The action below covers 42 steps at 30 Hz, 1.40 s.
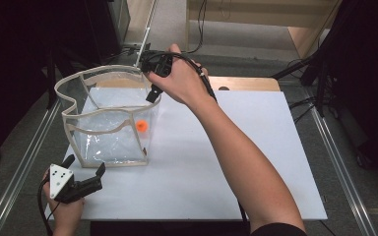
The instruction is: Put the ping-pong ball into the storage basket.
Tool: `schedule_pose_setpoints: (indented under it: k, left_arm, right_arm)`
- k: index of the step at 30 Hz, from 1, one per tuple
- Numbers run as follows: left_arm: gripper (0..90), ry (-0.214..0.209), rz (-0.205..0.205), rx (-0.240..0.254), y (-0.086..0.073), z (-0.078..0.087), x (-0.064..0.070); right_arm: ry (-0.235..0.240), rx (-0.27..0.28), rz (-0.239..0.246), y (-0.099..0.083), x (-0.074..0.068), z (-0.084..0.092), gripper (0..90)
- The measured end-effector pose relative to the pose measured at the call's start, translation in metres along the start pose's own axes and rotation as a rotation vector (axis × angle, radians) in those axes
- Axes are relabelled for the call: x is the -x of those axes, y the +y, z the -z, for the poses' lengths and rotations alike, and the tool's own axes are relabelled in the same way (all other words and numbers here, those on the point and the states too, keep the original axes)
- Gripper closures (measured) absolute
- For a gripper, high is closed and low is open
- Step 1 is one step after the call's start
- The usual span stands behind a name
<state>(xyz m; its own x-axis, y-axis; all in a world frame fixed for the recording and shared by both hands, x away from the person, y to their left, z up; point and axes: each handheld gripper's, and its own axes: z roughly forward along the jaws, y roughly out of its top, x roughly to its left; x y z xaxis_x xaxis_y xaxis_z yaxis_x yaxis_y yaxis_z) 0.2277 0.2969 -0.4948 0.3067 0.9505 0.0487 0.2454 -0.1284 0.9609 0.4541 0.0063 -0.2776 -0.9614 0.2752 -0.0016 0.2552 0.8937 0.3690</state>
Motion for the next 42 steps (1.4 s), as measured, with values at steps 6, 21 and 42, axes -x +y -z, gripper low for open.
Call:
schedule_pose_setpoints:
  k: [6, 21, 42]
  left_arm:
    - [0.0, 0.000, 0.000, 0.000, 0.000, 0.000, 0.000]
    - [0.0, 0.000, 0.001, 0.000, 0.000, 0.000, 0.001]
    - [0.0, 0.000, -0.002, 0.002, 0.000, -0.001, 0.001]
  right_arm:
    - [-0.023, 0.022, -0.008, -0.008, -0.001, 0.010, 27.5]
    - [-0.012, 0.100, -0.091, -0.042, 0.000, 0.019, 7.8]
    - [-0.018, 0.134, -0.127, -0.080, -0.005, 0.007, 0.0]
